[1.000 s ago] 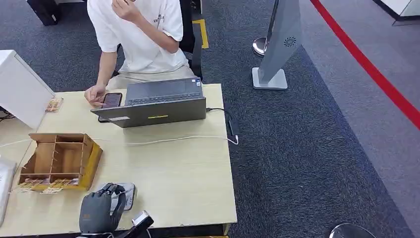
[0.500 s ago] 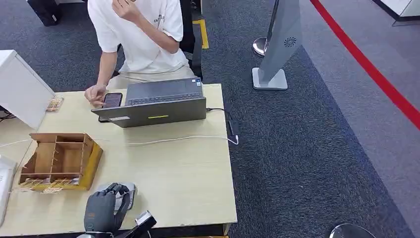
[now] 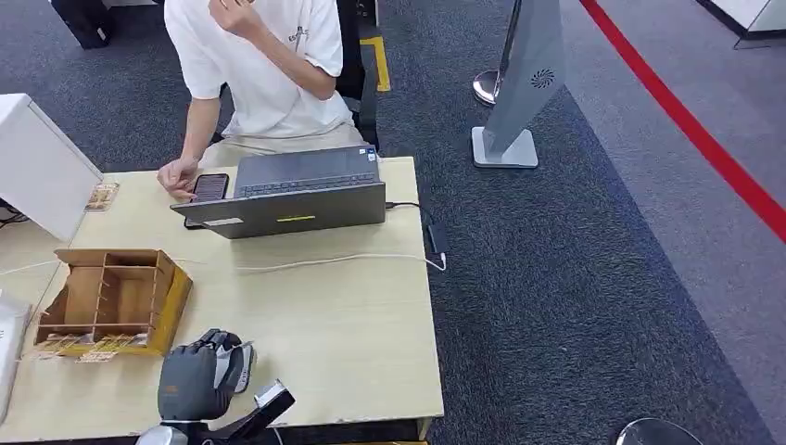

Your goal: Pass the card to the sensor for recognition and then transmit it.

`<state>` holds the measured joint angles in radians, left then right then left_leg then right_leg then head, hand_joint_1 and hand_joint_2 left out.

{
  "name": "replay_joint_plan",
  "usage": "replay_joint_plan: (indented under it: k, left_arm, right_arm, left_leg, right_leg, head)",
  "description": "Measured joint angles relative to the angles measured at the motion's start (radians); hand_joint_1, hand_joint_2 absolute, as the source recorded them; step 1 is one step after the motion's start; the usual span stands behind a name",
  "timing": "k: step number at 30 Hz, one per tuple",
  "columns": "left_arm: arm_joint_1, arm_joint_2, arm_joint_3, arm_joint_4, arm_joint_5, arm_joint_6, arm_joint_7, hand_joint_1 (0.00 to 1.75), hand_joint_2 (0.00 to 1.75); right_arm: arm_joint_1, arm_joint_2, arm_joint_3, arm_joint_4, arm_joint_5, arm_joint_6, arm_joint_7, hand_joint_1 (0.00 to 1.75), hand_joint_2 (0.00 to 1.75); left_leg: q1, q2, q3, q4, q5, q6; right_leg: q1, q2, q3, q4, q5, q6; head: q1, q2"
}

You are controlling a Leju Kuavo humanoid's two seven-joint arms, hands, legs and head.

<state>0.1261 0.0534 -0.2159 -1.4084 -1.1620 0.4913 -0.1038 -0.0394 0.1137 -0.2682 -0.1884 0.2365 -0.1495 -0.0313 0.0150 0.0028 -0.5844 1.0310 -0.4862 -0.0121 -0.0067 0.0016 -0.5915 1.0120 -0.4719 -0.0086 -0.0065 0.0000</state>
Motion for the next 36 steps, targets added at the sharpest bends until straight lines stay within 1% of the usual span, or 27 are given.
replay_joint_plan:
  k: [4,7,10,15,18,20,23,25,27,31,33,36]
  left_arm:
    - [-0.001,0.000,0.000,-0.008,-0.005,0.006,-0.003,1.75,1.75]
    - [-0.010,0.000,0.000,-0.031,-0.023,0.037,-0.018,1.75,1.75]
    - [-0.046,0.000,0.000,-0.085,-0.035,0.064,-0.022,1.75,1.75]
    - [-0.110,0.005,0.000,-0.164,-0.043,0.068,-0.022,1.75,1.75]
    - [-0.118,0.006,0.000,-0.186,-0.043,0.069,-0.022,1.75,1.75]
    - [-0.123,0.006,0.000,-0.192,-0.048,0.081,-0.022,1.75,1.75]
    - [-0.171,0.015,0.001,-0.193,-0.056,0.103,-0.011,1.75,1.75]
    - [-0.227,0.026,0.009,-0.188,-0.064,0.098,0.008,1.75,1.75]
    - [-0.294,0.041,0.023,-0.167,-0.063,0.071,0.022,1.75,1.75]
    - [-0.386,0.056,0.044,-0.117,-0.053,0.050,0.030,1.75,1.75]
    - [-0.434,0.061,0.053,-0.078,-0.074,0.051,0.044,1.75,1.75]
    - [-0.514,0.078,0.069,0.020,-0.122,0.058,0.073,1.75,1.75]
  right_arm:
    - [0.000,0.000,0.000,0.000,0.005,0.000,0.000,0.00,1.75]
    - [0.000,0.000,0.000,0.000,0.013,0.005,0.000,0.00,1.75]
    - [-0.001,0.000,0.000,0.000,0.027,0.006,0.008,0.00,1.75]
    - [-0.001,0.000,0.000,0.000,0.040,0.016,0.011,0.00,1.75]
    - [-0.001,0.000,0.000,0.000,0.041,0.018,0.011,0.00,1.75]
    - [-0.001,0.000,0.000,0.000,0.046,0.019,0.011,0.00,1.75]
    - [-0.002,0.000,0.000,0.000,0.063,0.023,0.020,0.00,1.75]
    - [-0.004,0.000,0.000,0.000,0.078,0.026,0.029,0.00,1.75]
    - [-0.006,0.000,0.000,0.000,0.086,0.036,0.035,0.00,1.75]
    - [-0.006,0.000,0.001,0.000,0.103,0.043,0.053,0.00,1.75]
    - [-0.007,0.000,0.003,0.000,0.116,0.047,0.068,0.00,1.75]
    - [-0.008,0.000,0.005,0.000,0.137,0.057,0.083,0.00,1.75]
  left_leg:
    - [0.000,0.000,0.000,0.000,0.000,0.000]
    - [0.000,0.000,-0.001,0.000,0.000,0.000]
    - [0.000,-0.001,-0.001,0.000,0.000,0.000]
    - [0.000,-0.001,0.000,0.000,0.000,0.000]
    - [0.000,-0.001,0.000,0.000,0.000,0.000]
    - [0.000,-0.001,0.000,0.000,0.000,0.000]
    - [0.000,-0.002,-0.001,0.000,0.000,0.000]
    - [0.000,-0.002,-0.001,0.000,0.000,0.000]
    - [0.000,-0.002,0.000,0.000,0.001,-0.001]
    - [0.000,-0.002,0.000,0.000,0.002,-0.002]
    - [0.000,-0.002,0.000,0.000,0.003,-0.002]
    - [0.000,-0.002,0.000,0.000,0.003,-0.002]
  right_leg:
    - [0.000,0.000,0.000,0.000,0.000,0.000]
    - [0.000,0.000,-0.001,0.000,0.000,0.000]
    - [0.000,-0.001,0.000,0.000,0.000,0.000]
    - [0.000,-0.001,0.000,0.000,0.000,0.000]
    - [0.000,0.000,0.000,0.000,0.000,0.000]
    - [0.000,0.000,0.000,0.000,0.000,0.000]
    - [0.000,-0.002,0.000,0.000,0.000,0.000]
    - [0.000,-0.002,0.000,0.000,0.000,0.000]
    - [0.000,-0.002,0.000,0.001,0.001,0.000]
    - [0.000,-0.002,0.000,0.001,0.001,-0.001]
    - [0.000,-0.002,0.000,0.001,0.001,-0.001]
    - [0.000,-0.002,0.000,0.001,0.001,-0.001]
  head:
    - [0.000,0.000]
    - [0.000,0.000]
    - [0.000,0.000]
    - [0.000,0.000]
    - [0.000,0.000]
    - [0.000,0.000]
    - [0.000,0.000]
    - [0.000,0.000]
    - [0.000,0.000]
    - [0.000,0.000]
    - [0.000,0.000]
    - [0.000,0.000]
